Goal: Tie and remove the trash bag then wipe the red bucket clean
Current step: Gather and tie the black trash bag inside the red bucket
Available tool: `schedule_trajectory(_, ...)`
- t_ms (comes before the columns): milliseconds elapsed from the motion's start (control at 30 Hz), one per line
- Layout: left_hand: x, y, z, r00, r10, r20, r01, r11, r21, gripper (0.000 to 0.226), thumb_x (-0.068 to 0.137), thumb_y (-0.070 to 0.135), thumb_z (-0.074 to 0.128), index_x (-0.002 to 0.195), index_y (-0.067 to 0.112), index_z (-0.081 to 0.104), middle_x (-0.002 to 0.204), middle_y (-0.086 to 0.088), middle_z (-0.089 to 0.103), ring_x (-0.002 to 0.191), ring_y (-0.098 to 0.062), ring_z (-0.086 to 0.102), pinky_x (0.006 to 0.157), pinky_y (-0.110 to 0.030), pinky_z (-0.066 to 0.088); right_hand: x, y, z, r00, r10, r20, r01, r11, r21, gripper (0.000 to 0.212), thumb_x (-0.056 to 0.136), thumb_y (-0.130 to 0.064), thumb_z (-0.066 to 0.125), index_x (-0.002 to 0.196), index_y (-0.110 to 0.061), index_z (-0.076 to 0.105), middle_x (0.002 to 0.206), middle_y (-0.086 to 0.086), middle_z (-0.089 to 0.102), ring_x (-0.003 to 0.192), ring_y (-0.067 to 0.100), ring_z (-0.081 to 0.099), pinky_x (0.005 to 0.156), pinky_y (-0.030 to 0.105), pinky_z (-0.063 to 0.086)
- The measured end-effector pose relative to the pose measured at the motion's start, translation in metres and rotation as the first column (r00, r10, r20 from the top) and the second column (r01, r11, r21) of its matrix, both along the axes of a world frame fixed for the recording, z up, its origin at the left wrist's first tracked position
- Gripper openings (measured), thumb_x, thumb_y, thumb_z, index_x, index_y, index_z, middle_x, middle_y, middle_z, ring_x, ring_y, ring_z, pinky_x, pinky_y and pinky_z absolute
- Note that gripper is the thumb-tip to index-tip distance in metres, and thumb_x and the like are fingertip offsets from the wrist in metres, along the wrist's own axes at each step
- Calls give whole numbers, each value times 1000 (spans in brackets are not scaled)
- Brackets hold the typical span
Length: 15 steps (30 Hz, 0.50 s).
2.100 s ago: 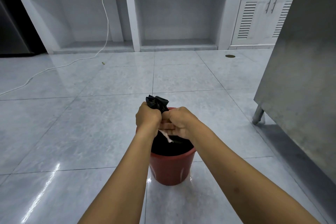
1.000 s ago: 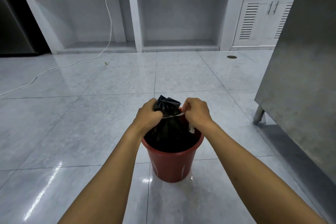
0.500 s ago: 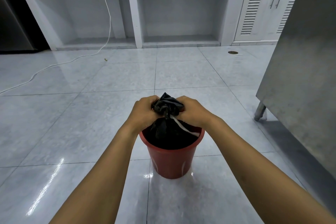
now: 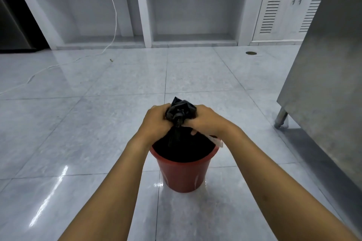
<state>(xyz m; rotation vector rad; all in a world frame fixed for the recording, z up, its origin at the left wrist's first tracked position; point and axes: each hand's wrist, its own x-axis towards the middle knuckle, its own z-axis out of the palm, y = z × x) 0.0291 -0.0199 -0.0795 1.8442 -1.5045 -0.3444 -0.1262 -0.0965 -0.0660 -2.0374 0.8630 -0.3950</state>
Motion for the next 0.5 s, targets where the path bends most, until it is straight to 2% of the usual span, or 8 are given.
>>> schedule_trajectory(67, -2, -2, 0, 1000, -14, -10, 14, 1000, 5, 11, 77, 15, 60, 82, 7, 66, 72, -6, 67, 69, -20, 58, 59, -24, 44, -1, -5, -2, 999, -20, -39, 18, 998, -54, 12, 80, -26, 73, 79, -32, 62, 81, -11, 67, 53, 10, 70, 56, 15, 46)
schedule_trajectory(133, -1, -4, 0, 999, -39, 0, 39, 999, 3, 9, 78, 15, 62, 78, 7, 65, 69, -7, 66, 64, -16, 53, 57, -22, 40, -2, -9, -3, 998, -29, -55, 25, 997, -73, 12, 79, -25, 75, 83, -28, 63, 80, -11, 68, 52, 13, 70, 59, 17, 45)
schedule_trajectory(233, 1, -6, 0, 996, -80, 46, 80, 997, -3, 9, 81, 11, 61, 80, 4, 67, 69, -12, 66, 66, -20, 52, 58, -25, 38, -4, -15, -4, 997, -15, -70, 9, 996, -87, 22, 78, -25, 78, 94, -16, 67, 84, -2, 70, 50, 13, 68, 66, 24, 51)
schedule_trajectory(300, 4, -8, -1, 989, -116, 89, 117, 993, -6, 10, 83, 9, 57, 83, 3, 65, 70, -12, 65, 72, -25, 52, 63, -27, 37, -5, -17, -4, 996, -1, -84, -10, 992, -125, 22, 78, -20, 77, 94, -9, 64, 86, 5, 69, 55, 17, 67, 69, 30, 54)
schedule_trajectory(367, 5, -9, -2, 985, -146, 97, 148, 989, -10, 9, 84, 7, 55, 88, 8, 63, 75, -7, 67, 80, -27, 56, 68, -29, 40, -3, -19, -4, 997, -11, -82, -5, 981, -195, 11, 80, -8, 67, 88, -5, 59, 85, 12, 65, 63, 22, 61, 68, 37, 54)
schedule_trajectory(433, 5, -8, -6, 986, -149, 69, 151, 988, -18, 15, 85, 6, 54, 89, 20, 58, 79, 1, 67, 80, -20, 59, 68, -21, 42, 1, -18, -8, 997, -41, -71, 21, 962, -273, 5, 80, -2, 57, 85, -2, 54, 83, 18, 61, 66, 23, 52, 65, 41, 52)
schedule_trajectory(500, 6, -8, -11, 991, -129, 29, 130, 991, -28, 20, 86, 7, 52, 93, 25, 56, 80, 3, 67, 77, -17, 60, 63, -14, 41, 7, -19, -13, 996, -70, -47, 51, 941, -334, 2, 82, -4, 52, 80, -4, 51, 75, 12, 55, 67, 23, 47, 60, 37, 42)
